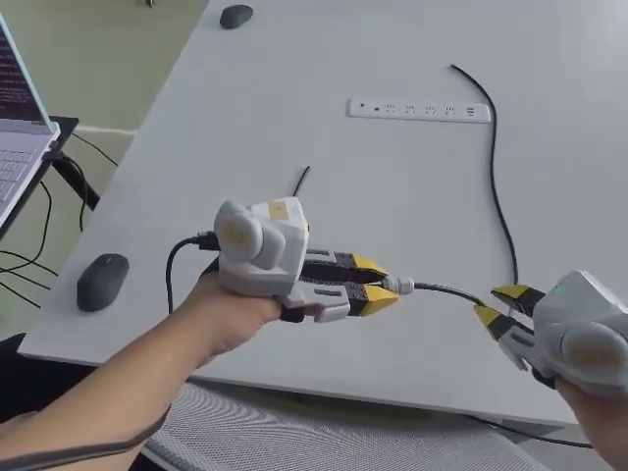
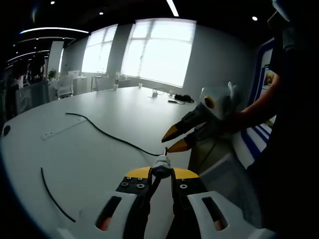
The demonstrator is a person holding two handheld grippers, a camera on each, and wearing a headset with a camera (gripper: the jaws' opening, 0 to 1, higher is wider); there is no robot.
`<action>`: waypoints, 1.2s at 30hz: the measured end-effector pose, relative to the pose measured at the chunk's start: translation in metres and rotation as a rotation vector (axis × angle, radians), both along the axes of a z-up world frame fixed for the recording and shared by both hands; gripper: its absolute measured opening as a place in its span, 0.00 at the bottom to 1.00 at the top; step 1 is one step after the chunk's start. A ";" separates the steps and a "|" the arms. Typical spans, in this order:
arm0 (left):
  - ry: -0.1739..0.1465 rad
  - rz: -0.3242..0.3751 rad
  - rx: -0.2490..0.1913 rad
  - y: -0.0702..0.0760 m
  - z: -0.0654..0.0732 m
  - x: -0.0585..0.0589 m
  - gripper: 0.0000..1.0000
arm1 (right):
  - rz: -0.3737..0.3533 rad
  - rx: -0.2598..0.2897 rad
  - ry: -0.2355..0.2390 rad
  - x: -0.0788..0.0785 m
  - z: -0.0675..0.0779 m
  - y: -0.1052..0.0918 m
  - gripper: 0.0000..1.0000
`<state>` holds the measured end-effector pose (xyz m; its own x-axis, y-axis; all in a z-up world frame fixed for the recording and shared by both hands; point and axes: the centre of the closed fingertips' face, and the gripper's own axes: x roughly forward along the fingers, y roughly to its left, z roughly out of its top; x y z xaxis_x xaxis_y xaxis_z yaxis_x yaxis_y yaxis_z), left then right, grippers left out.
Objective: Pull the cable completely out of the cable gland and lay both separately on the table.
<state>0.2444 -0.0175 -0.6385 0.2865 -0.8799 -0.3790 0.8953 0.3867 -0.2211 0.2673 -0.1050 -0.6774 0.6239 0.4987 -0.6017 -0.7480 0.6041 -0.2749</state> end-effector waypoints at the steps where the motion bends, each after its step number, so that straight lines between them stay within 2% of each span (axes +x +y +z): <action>1: -0.004 -0.001 0.001 0.000 0.000 0.000 0.15 | 0.015 0.001 -0.005 -0.002 0.003 0.004 0.11; 3: -0.010 -0.001 0.001 0.000 0.001 0.000 0.15 | 0.060 0.028 -0.005 -0.009 0.012 0.020 0.12; 6: -0.002 0.004 -0.009 0.000 0.002 0.000 0.15 | 0.124 -0.018 -0.051 -0.012 0.019 0.034 0.10; 11: 0.003 0.001 -0.002 -0.001 0.001 0.000 0.15 | 0.162 -0.033 -0.075 -0.013 0.024 0.049 0.10; 15: 0.002 -0.001 0.002 -0.002 0.000 -0.001 0.15 | 0.222 -0.055 -0.102 -0.016 0.026 0.061 0.09; 27: 0.008 -0.005 0.010 -0.004 -0.003 0.000 0.15 | 0.295 -0.108 -0.142 -0.019 0.027 0.071 0.02; 36: 0.014 -0.015 0.024 -0.004 -0.006 -0.003 0.15 | 0.282 -0.093 -0.113 -0.021 0.022 0.071 0.01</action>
